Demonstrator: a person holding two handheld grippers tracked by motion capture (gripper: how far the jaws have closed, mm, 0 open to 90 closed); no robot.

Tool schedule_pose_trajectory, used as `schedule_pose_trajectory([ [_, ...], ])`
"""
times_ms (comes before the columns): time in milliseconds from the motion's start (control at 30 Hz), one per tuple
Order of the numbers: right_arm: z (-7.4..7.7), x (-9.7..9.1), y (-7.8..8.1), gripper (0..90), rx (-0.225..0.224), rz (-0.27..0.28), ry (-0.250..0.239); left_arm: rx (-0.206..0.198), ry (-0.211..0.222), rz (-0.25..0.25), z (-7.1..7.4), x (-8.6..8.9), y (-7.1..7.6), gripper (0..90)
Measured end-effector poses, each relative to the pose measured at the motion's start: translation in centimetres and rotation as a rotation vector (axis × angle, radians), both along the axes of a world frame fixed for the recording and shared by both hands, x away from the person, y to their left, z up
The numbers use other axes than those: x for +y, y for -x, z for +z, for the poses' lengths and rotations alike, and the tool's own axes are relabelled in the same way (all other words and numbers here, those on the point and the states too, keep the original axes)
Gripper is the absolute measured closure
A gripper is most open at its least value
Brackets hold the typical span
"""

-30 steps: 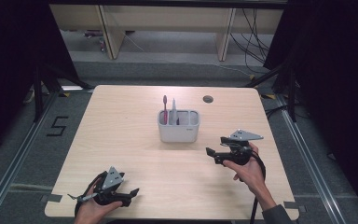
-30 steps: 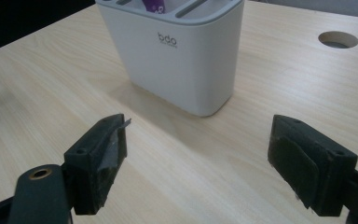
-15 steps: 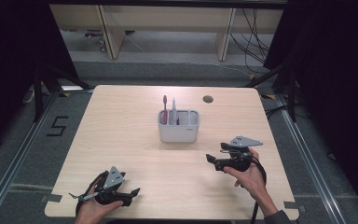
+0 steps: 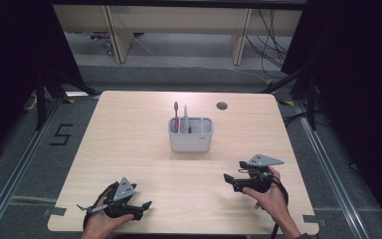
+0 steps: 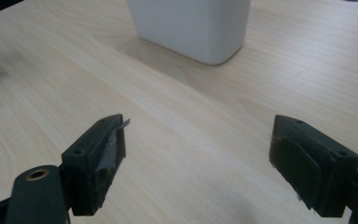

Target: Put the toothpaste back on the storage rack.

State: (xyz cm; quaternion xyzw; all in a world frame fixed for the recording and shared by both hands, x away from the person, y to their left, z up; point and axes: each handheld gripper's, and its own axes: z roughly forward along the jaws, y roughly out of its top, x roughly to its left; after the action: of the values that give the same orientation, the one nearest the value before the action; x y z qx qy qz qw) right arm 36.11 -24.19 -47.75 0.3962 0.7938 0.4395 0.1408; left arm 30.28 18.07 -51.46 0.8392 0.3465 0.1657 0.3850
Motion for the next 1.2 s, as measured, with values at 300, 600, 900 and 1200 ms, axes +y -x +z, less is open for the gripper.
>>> schedule_pose_trajectory([
  [300, -0.7, -0.2, 1.0, 18.3, 0.016, 0.005, 0.023, 0.003, 0.007, 0.012, 0.0, -0.1, 0.1, 19.8],
  [600, -1.1, -0.2, 1.9, 17.3, 0.028, 0.018, 0.044, 0.002, 0.008, 0.011, 0.0, -0.1, 0.1, 19.8],
  [900, -1.6, -0.2, 3.0, 16.6, 0.048, 0.05, 0.054, -0.001, 0.005, 0.011, 0.0, -0.1, 0.2, 19.8],
  [1200, -2.2, 0.2, 3.7, 16.6, 0.072, 0.061, 0.091, -0.004, -0.012, 0.008, 0.1, 0.1, 0.1, 19.8],
])
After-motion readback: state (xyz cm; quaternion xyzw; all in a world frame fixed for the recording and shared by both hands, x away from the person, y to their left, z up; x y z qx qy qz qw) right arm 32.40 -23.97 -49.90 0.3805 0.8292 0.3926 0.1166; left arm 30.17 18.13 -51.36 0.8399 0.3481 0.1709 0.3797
